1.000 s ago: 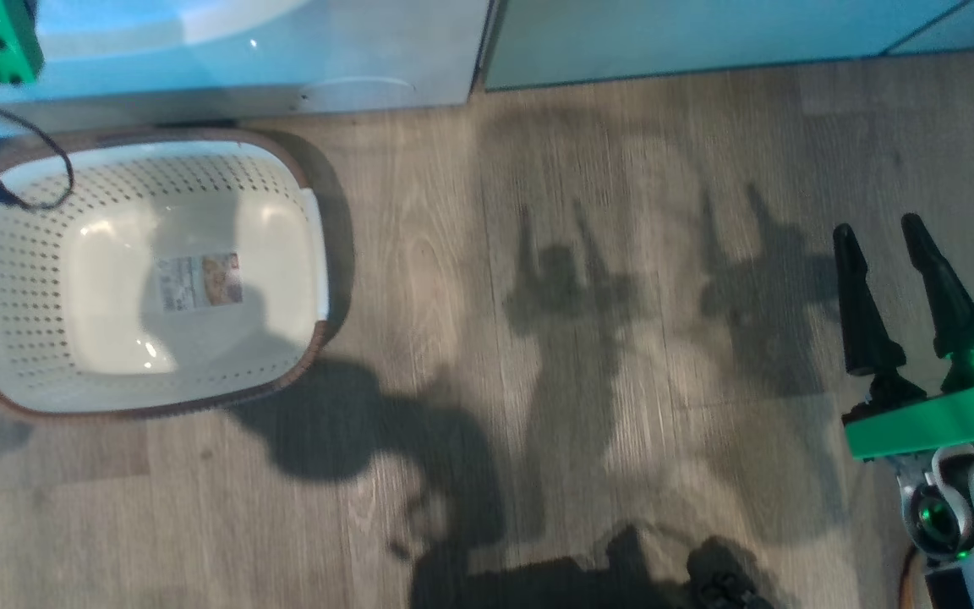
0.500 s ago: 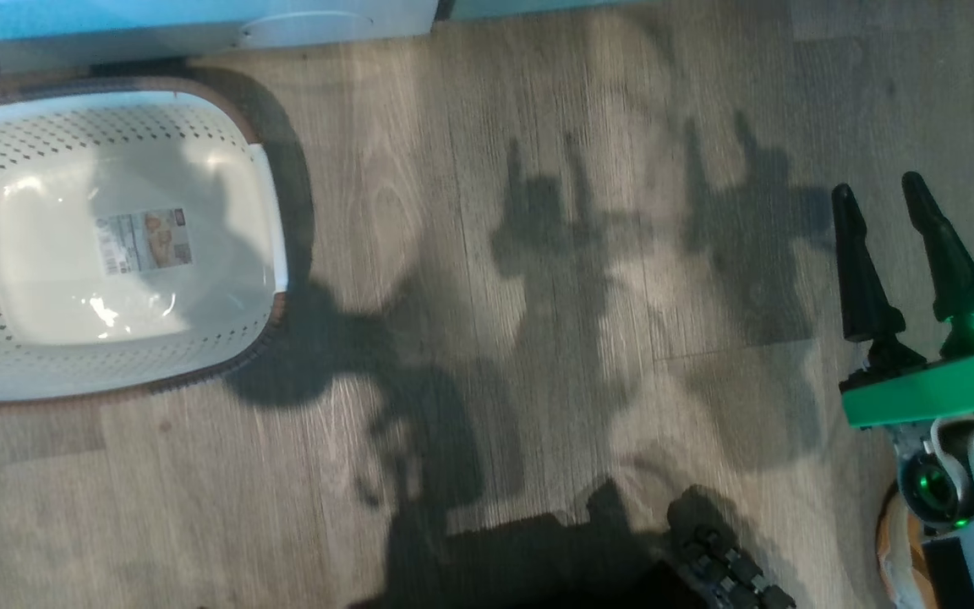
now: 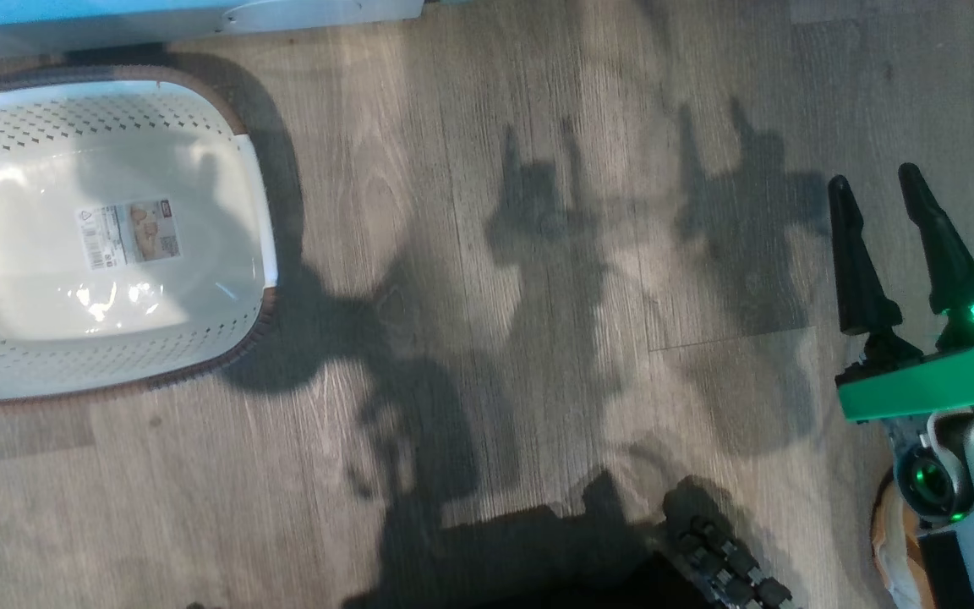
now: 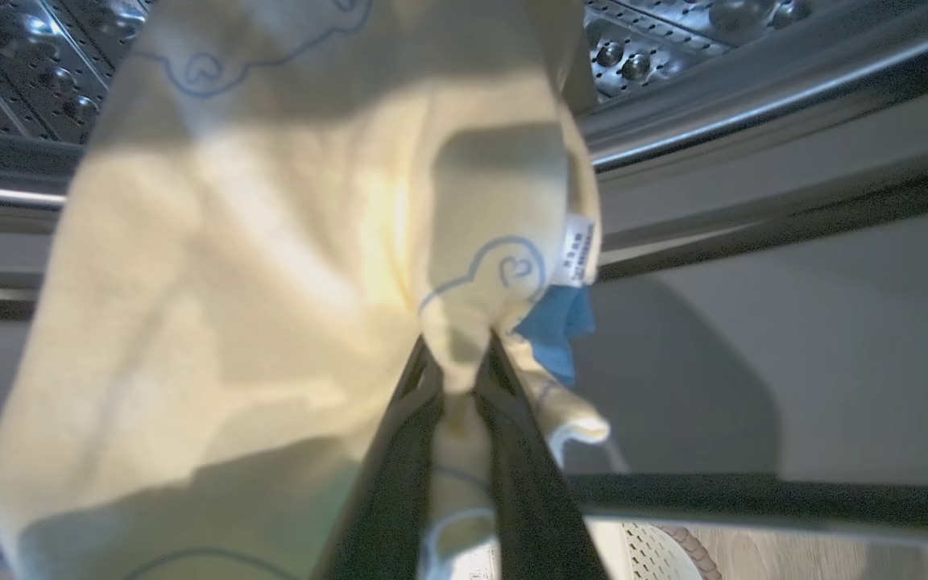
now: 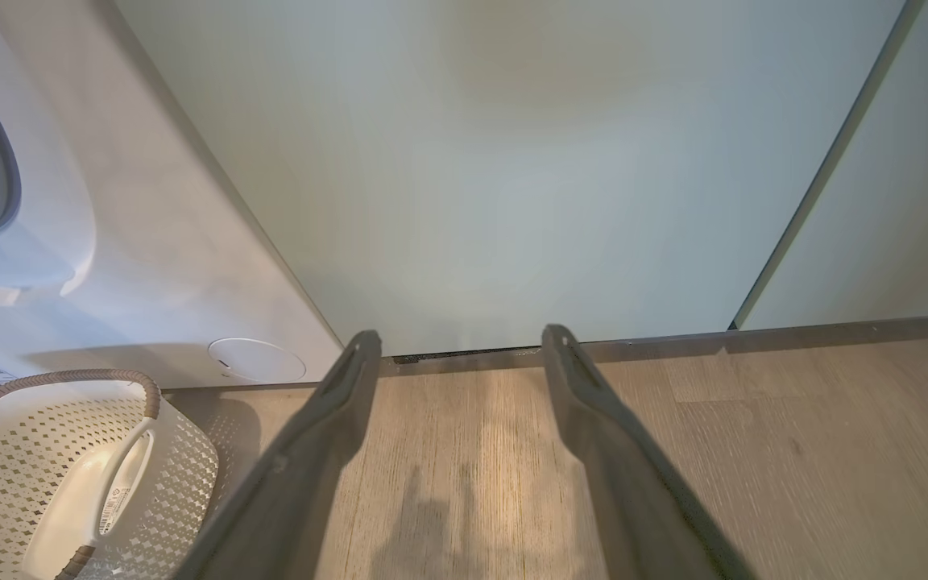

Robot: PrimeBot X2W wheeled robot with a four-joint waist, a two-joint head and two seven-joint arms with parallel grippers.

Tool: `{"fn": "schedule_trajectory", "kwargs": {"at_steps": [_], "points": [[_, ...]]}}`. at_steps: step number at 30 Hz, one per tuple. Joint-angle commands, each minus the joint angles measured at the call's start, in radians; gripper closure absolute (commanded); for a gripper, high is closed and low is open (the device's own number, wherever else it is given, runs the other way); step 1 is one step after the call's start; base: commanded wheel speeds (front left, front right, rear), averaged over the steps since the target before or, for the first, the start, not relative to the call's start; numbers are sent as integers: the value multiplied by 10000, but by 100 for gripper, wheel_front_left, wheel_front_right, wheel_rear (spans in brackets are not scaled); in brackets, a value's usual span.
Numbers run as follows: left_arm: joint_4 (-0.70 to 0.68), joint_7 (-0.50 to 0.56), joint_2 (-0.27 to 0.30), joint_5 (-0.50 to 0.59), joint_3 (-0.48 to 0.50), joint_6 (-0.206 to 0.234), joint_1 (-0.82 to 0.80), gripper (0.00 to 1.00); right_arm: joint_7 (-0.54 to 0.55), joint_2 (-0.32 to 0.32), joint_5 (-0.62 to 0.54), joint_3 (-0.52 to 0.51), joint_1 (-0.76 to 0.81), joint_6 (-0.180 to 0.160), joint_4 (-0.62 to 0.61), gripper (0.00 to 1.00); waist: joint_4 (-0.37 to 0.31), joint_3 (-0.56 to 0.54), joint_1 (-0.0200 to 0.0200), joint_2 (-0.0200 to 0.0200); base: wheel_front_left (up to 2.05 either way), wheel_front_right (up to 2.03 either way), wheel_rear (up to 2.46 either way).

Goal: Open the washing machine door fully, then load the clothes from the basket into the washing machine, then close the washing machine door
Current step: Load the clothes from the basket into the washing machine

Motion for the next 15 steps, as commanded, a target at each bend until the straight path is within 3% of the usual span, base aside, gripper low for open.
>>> {"fn": "schedule_trajectory", "kwargs": {"at_steps": [1, 15], "points": [[20, -168, 513, 103, 99, -73, -177, 100, -67, -41, 66, 125, 38, 2, -225, 0, 15, -11, 0, 0, 0, 0, 0], [331, -2806, 286, -311, 491, -357, -1162, 100, -67, 23, 94, 243, 38, 2, -173, 0, -29, -52, 0, 0, 0, 0, 0]]}}
